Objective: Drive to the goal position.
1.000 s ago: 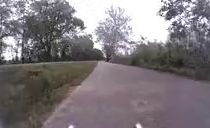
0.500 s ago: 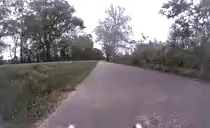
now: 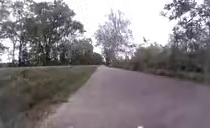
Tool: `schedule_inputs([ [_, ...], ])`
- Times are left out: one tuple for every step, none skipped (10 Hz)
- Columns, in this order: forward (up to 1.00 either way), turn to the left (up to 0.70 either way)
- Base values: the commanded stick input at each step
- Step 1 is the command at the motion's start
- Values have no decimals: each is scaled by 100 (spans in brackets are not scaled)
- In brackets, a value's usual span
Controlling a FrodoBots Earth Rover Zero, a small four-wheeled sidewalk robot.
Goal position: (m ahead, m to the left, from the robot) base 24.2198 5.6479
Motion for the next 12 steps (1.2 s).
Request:
schedule_inputs([
  [100,0],
  [100,0],
  [100,0],
  [100,0],
  [100,0],
  [100,0],
  [100,0],
  [100,0],
  [100,0],
  [100,0],
  [100,0],
  [100,0],
])
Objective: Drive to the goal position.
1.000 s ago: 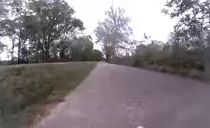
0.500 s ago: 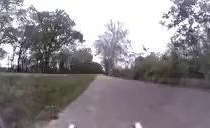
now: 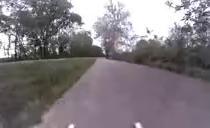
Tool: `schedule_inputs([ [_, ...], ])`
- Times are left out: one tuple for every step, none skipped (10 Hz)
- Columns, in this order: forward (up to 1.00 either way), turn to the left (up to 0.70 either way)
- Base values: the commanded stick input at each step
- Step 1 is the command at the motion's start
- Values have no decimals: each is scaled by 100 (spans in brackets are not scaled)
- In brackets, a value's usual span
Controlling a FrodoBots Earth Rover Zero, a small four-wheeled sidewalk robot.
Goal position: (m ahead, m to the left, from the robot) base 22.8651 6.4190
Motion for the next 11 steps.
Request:
schedule_inputs([
  [100,0],
  [100,0],
  [100,0],
  [100,0],
  [100,0],
  [100,0],
  [100,0],
  [100,0],
  [100,0],
  [100,0],
  [100,0],
])
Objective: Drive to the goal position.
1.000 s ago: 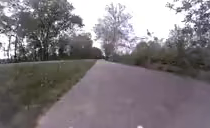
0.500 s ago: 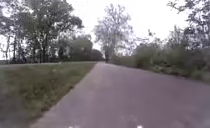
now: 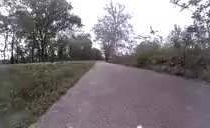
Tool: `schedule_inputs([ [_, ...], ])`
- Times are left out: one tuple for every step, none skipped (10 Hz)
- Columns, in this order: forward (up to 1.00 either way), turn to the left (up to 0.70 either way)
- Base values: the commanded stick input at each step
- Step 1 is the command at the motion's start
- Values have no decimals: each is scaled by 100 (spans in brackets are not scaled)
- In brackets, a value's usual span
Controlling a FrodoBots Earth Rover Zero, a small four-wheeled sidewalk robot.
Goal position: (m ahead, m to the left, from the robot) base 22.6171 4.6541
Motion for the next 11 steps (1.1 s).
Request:
schedule_inputs([
  [100,0],
  [100,0],
  [100,0],
  [100,14],
  [100,30],
  [100,40],
  [100,40],
  [100,28],
  [100,1],
  [100,0],
  [100,0],
])
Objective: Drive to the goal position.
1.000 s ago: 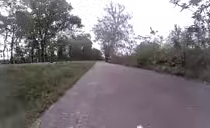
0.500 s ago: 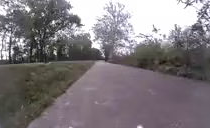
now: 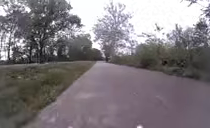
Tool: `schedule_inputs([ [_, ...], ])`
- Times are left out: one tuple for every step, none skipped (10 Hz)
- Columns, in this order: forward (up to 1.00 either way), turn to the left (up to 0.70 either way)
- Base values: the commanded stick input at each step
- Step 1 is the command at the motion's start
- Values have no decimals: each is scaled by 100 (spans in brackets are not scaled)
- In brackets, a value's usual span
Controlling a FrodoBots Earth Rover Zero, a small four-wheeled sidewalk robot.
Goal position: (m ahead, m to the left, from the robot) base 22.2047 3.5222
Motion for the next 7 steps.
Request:
schedule_inputs([
  [100,0],
  [100,0],
  [100,0],
  [100,0],
  [100,0],
  [100,0],
  [100,0],
])
